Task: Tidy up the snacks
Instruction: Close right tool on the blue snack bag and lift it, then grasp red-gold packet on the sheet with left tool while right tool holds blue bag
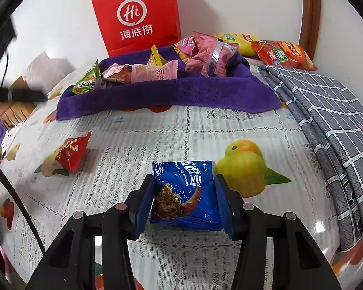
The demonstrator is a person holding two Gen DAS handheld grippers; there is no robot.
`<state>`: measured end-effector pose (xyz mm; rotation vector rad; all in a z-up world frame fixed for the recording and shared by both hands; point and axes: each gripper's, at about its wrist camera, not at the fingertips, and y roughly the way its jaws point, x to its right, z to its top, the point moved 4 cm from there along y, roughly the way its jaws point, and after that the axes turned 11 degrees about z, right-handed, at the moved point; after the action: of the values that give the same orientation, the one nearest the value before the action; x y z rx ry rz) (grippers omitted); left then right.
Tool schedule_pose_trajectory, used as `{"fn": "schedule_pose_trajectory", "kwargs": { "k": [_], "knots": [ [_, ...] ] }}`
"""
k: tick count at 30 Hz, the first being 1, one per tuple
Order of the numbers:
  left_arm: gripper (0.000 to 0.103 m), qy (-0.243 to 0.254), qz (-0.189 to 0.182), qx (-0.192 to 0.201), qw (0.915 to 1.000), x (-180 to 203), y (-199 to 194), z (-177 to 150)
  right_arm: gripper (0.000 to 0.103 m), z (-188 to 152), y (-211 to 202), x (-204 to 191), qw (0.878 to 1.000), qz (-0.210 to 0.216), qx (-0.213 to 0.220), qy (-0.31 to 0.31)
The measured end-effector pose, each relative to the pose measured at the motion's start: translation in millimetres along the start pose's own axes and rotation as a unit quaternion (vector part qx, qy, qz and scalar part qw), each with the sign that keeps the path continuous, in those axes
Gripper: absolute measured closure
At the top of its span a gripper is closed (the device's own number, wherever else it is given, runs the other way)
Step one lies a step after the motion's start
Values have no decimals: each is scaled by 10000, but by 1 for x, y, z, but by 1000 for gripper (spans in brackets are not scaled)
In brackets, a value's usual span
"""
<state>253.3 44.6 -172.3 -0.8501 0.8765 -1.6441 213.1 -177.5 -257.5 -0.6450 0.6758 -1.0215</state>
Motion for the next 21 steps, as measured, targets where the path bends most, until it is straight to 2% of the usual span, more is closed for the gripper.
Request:
{"fn": "schedule_pose_trajectory", "kwargs": {
  "k": [4,8,14,16,19,21],
  "knots": [
    [25,-11,113,-112,9999,-10,13,-29,53,0,0,1,10000,10,0,8],
    [25,343,115,-101,9993,-1,19,-42,53,0,0,0,10000,9,-3,6],
    [25,1109,526,-9,9924,26,31,-54,53,0,0,1,10000,35,7,31],
    [25,1313,832,82,9878,31,36,-54,53,0,0,1,10000,52,13,46],
    [25,1444,1192,242,9820,32,43,-48,53,0,-1,2,9999,88,26,77],
    [25,1534,1209,284,9803,33,46,-45,53,0,-1,2,9999,121,37,104]
  ]
}}
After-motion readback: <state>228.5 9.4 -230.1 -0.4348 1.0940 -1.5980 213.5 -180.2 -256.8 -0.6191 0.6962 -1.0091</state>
